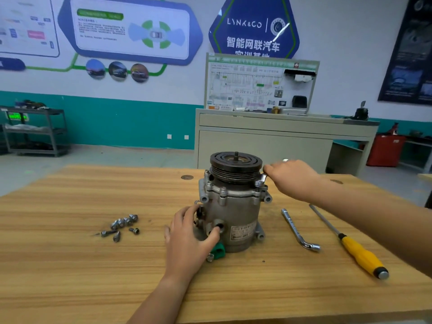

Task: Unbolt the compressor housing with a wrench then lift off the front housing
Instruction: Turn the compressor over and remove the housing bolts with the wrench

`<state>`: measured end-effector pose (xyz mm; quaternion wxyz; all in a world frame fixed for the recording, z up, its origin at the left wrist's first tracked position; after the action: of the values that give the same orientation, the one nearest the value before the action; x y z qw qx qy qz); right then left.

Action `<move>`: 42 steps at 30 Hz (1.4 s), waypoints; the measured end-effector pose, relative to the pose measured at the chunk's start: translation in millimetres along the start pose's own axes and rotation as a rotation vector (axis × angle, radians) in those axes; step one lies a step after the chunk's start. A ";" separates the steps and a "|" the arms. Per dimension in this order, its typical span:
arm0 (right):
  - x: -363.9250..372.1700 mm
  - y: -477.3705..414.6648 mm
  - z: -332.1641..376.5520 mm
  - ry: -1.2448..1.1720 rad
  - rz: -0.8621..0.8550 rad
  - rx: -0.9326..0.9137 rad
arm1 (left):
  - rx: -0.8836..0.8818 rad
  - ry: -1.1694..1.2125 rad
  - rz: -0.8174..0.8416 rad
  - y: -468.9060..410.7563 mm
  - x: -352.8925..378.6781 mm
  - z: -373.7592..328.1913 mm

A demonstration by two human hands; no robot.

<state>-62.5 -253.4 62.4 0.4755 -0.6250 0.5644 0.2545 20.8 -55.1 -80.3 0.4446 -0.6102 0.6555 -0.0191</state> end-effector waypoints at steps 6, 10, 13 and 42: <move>9.3 8.7 1.7 -0.196 -0.152 0.101 | 0.016 0.074 0.009 -0.2 0.1 0.5; -14.4 35.3 1.3 -0.375 -0.309 0.294 | 0.015 0.086 0.015 0.1 -0.3 1.5; -29.1 54.9 10.0 -0.216 -0.088 0.303 | 0.011 0.096 0.022 0.7 -0.3 2.2; 22.0 2.4 8.0 -0.173 -0.243 0.146 | 0.020 0.177 0.035 -0.6 2.1 5.2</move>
<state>-57.9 -256.4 39.5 0.5939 -0.6281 0.4585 0.2062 24.7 -54.2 -84.3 0.3913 -0.5902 0.7024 -0.0716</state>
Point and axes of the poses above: each hand's wrist, its own y-axis away from the middle knuckle, its own x-axis out of the palm, z = x × y, the point moved 2 cm from there along -y, towards the middle knuckle, and after that the axes turned 11 degrees about -y, right-handed, at the moved point
